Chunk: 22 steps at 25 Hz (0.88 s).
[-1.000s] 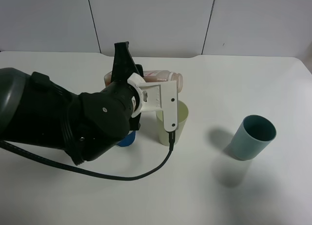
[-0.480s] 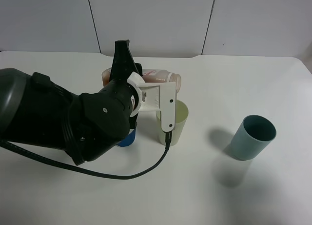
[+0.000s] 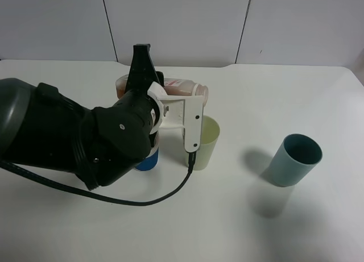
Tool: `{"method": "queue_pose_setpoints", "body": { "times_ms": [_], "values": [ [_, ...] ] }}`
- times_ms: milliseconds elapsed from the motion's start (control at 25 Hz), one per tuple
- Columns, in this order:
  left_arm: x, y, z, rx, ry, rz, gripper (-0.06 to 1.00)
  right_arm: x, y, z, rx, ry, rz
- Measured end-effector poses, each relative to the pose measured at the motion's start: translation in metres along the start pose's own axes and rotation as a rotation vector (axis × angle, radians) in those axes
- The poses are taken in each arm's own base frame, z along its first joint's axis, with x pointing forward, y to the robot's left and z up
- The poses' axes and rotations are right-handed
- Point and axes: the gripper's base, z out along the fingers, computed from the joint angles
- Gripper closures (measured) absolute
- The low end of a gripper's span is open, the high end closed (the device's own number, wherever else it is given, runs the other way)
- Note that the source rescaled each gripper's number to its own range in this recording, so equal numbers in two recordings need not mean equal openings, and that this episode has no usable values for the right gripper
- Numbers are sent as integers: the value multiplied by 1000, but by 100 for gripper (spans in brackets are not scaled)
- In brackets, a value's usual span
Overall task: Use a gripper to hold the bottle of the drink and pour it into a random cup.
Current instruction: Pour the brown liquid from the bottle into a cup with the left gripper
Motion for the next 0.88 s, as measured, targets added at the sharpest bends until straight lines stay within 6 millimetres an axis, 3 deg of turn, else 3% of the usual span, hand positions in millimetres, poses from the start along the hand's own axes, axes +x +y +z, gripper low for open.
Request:
{"method": "queue_pose_setpoints", "body": {
  "times_ms": [880],
  "values": [
    [2, 2, 0, -24, 24, 54, 94, 0, 0, 0, 0, 0, 0]
  ]
}}
